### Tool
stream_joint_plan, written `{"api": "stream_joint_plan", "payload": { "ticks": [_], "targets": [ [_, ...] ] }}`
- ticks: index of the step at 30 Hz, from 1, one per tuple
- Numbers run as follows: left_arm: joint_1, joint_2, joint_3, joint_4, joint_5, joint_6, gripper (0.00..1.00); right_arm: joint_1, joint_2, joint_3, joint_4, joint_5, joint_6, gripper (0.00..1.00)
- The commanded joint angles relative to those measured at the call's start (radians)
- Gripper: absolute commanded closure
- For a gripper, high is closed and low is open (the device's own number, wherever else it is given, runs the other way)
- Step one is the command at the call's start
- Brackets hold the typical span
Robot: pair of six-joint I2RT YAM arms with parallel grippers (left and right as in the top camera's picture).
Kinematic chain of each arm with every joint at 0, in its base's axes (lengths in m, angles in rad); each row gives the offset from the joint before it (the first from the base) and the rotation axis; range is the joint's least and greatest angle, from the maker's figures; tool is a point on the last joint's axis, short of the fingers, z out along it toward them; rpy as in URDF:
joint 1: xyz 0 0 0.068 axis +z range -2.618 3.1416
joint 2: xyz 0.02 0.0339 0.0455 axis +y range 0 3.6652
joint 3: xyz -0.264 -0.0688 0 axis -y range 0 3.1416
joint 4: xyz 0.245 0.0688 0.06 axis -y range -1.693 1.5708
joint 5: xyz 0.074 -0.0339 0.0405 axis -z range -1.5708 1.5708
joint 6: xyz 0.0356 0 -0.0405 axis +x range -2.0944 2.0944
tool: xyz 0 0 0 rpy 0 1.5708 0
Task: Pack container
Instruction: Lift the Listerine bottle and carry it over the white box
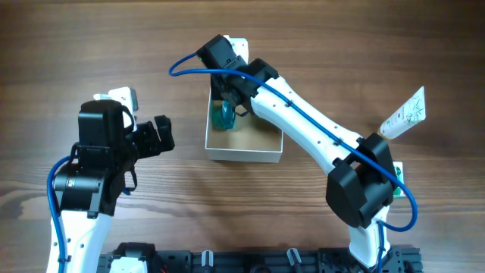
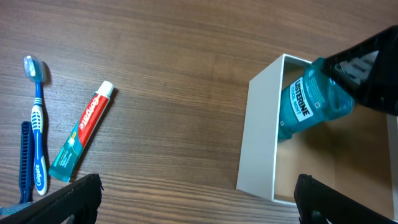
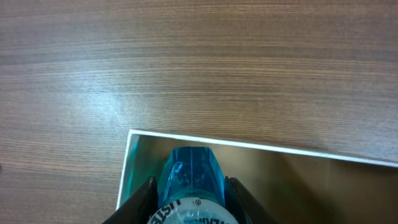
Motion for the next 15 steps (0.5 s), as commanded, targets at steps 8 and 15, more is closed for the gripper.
{"api": "stream_joint_plan", "payload": {
  "ticks": [8, 15],
  "targets": [
    [-0.005, -0.001, 0.023, 0.002, -0.010, -0.002, 0.00, 0.002, 0.021, 0.029, -0.023, -0.054, -0.087, 0.34],
    [-0.005, -0.001, 0.023, 0.002, -0.010, -0.002, 0.00, 0.002, 0.018, 0.030, -0.070, -0.062, -0.087, 0.32]
  ]
}}
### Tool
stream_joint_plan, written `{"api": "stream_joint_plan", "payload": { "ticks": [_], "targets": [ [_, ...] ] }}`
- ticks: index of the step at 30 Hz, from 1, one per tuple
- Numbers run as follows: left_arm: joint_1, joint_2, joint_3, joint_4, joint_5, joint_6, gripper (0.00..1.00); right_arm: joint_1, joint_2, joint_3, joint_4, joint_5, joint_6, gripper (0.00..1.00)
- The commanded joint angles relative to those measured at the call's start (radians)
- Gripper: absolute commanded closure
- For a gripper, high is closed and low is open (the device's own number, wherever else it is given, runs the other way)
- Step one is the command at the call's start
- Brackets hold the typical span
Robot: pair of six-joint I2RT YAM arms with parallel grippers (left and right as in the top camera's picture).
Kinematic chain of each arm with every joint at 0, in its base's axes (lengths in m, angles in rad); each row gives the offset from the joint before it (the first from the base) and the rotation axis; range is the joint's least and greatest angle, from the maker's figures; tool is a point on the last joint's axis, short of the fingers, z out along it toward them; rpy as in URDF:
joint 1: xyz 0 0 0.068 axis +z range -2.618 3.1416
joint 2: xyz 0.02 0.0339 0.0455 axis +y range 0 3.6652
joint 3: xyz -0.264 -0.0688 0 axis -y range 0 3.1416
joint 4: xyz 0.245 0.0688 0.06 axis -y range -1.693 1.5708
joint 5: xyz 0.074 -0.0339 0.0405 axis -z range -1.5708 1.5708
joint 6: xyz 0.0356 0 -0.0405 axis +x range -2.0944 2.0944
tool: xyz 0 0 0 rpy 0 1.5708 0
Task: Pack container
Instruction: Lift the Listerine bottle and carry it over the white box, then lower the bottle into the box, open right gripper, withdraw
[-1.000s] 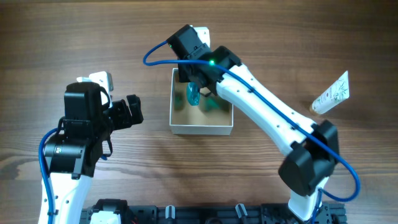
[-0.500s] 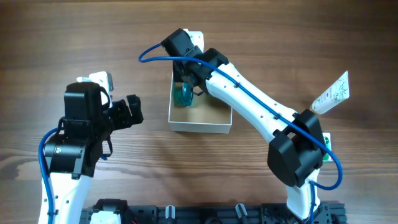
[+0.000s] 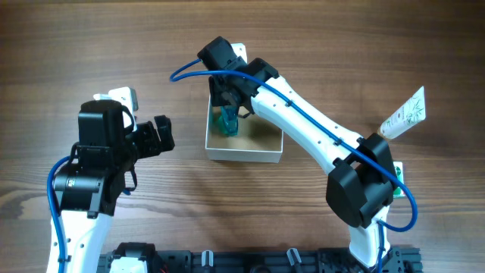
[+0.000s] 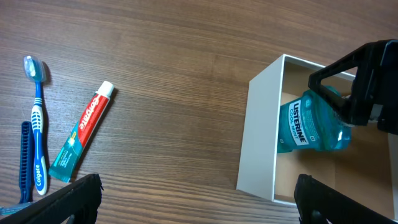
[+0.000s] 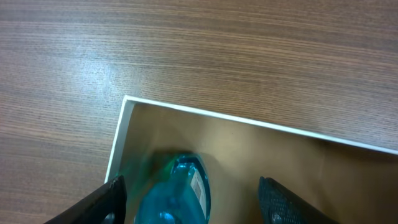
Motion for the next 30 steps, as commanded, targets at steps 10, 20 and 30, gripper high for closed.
{"api": "stream_joint_plan", "payload": {
  "ticks": [10, 20, 30],
  "targets": [
    [-0.005, -0.001, 0.023, 0.002, -0.010, -0.002, 0.00, 0.011, -0.056, 0.027, -0.063, -0.051, -0.042, 0.28],
    [-0.005, -0.001, 0.023, 0.002, -0.010, -0.002, 0.00, 0.028, -0.056, 0.027, -0.165, -0.095, -0.063, 0.32],
    [-0.005, -0.001, 0.023, 0.002, -0.010, -0.002, 0.00, 0.029, -0.056, 0.027, -0.150, -0.095, -0.136, 0.61]
  ]
}}
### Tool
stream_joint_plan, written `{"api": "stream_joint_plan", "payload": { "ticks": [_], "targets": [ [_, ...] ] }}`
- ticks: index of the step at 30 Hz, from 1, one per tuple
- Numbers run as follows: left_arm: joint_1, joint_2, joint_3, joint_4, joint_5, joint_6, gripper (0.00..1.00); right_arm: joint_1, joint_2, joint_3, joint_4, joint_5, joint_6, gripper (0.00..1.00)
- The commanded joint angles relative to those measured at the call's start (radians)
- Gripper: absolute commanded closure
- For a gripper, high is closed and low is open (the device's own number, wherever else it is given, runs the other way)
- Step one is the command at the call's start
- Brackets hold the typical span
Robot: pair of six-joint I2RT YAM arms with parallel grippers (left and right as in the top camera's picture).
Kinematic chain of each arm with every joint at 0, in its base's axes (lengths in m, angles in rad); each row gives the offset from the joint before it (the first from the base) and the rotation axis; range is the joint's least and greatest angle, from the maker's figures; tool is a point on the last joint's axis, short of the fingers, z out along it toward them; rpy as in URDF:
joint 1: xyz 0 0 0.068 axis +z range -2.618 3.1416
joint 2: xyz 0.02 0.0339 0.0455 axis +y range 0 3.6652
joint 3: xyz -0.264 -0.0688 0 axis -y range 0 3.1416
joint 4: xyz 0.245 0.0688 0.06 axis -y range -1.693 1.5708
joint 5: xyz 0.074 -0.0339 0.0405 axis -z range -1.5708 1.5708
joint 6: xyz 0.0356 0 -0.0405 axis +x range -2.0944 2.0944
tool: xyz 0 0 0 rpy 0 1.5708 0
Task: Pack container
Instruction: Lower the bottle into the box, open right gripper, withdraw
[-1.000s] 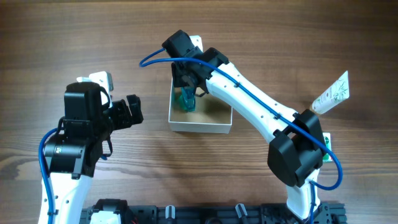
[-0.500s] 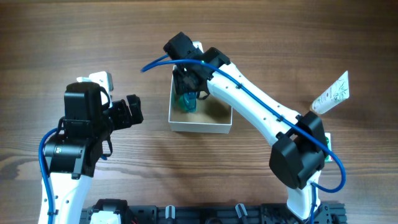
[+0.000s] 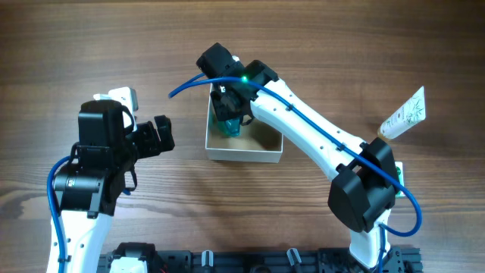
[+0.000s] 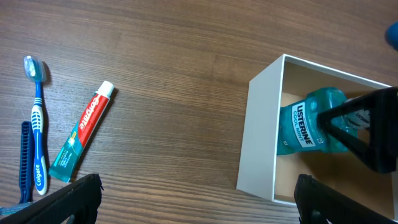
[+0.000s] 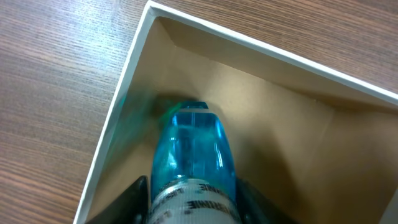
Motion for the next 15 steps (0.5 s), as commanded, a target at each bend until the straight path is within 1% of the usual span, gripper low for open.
{"api": "stream_joint_plan", "payload": {
  "ticks": [1, 4, 6, 9, 11, 15],
  "targets": [
    [-0.005, -0.001, 0.023, 0.002, -0.010, -0.002, 0.00, 0.007, -0.031, 0.023, -0.008, -0.009, -0.018, 0.64],
    [-0.005, -0.001, 0.023, 0.002, -0.010, -0.002, 0.00, 0.007, -0.031, 0.023, -0.011, -0.009, -0.018, 0.69],
    [-0.005, -0.001, 0.023, 0.002, -0.010, -0.002, 0.00, 0.007, -0.031, 0.023, -0.010, -0.009, -0.018, 0.76],
    [-0.005, -0.001, 0.023, 0.002, -0.010, -0.002, 0.00, 0.007, -0.031, 0.023, 0.005, -0.008, -0.018, 0.78],
    [-0.005, -0.001, 0.023, 0.002, -0.010, -0.002, 0.00, 0.007, -0.032, 0.025, 0.036, -0.003, -0.018, 0.96],
    [-0.005, -0.001, 0.023, 0.002, -0.010, -0.002, 0.00, 0.007, -0.034, 0.026, 0.097, 0.039, 0.015, 0.96]
  ]
}}
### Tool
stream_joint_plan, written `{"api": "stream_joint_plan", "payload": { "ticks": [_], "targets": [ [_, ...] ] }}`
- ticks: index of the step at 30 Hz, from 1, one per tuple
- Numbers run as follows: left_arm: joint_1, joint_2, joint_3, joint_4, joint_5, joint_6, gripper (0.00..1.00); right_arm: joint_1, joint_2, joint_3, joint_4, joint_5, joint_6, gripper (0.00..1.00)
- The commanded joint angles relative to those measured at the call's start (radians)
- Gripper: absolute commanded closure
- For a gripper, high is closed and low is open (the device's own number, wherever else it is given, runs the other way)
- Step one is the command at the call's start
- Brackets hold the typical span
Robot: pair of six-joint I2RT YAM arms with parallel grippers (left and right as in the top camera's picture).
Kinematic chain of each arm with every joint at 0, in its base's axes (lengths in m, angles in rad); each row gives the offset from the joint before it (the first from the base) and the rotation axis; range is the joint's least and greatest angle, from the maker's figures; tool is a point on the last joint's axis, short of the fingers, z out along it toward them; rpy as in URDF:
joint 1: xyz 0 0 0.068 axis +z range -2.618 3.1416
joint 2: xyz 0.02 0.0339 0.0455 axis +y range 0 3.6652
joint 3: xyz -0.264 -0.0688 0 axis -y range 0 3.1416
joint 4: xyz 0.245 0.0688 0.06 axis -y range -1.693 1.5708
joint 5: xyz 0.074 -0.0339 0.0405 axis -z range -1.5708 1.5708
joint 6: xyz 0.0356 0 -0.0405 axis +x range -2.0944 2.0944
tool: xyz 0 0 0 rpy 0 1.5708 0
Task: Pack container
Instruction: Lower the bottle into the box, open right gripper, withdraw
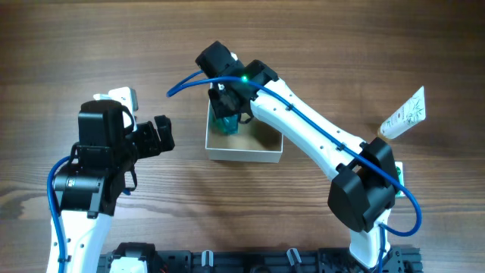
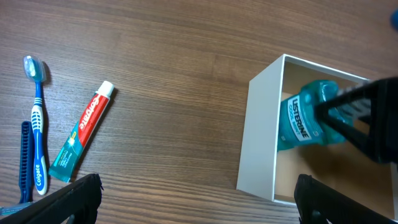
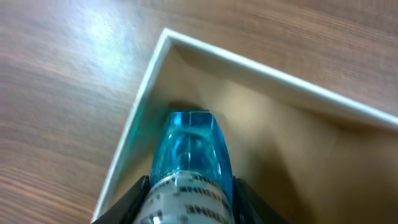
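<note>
A white cardboard box (image 1: 267, 155) with a brown inside sits mid-table. My right gripper (image 3: 189, 205) is shut on a teal Listerine mouthwash bottle (image 3: 191, 149) inside the box, against its left wall (image 2: 261, 134). The bottle (image 2: 305, 121) lies tilted in the left wrist view. A toothpaste tube (image 2: 82, 140), a blue toothbrush (image 2: 37, 124) and a dark blue comb (image 2: 23, 158) lie on the wood left of the box. My left gripper (image 2: 198, 205) hangs open above the table, nothing between its fingers (image 2: 56, 202).
A white packet with green print (image 1: 405, 111) lies at the far right of the table. A small green item (image 1: 397, 173) shows beside the right arm's base. A white object (image 1: 121, 97) sits behind the left arm.
My right gripper, still shut on the mouthwash bottle, has shifted slightly inside the box; the bottle has tilted a little against the left wall. The left arm has not moved.
My right gripper held the mouthwash bottle over the box's left side. Then it stood open with the bottle lying in the box. After that it was shut on the bottle again, and now holds it against the left wall. My left arm stayed still.
</note>
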Motion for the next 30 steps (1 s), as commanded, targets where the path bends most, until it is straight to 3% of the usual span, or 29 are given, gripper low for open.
{"api": "stream_joint_plan", "payload": {
  "ticks": [1, 7, 19, 27, 30],
  "targets": [
    [-0.005, -0.001, 0.023, 0.002, -0.010, -0.002, 0.00, 0.007, -0.034, 0.024, 0.044, 0.061, 0.035, 0.96],
    [-0.005, -0.001, 0.023, -0.002, -0.010, -0.002, 0.00, 0.005, -0.034, 0.024, 0.062, 0.162, 0.132, 0.95],
    [-0.005, -0.001, 0.023, -0.006, -0.010, -0.002, 0.00, 0.005, -0.034, 0.022, 0.065, 0.127, 0.181, 0.94],
    [-0.005, -0.001, 0.023, -0.006, -0.010, -0.002, 0.00, 0.005, -0.028, -0.030, 0.087, 0.112, 0.185, 0.89],
    [-0.005, -0.001, 0.023, -0.006, -0.010, -0.002, 0.00, 0.005, -0.024, -0.031, 0.087, 0.106, 0.182, 0.78]
  ]
}}
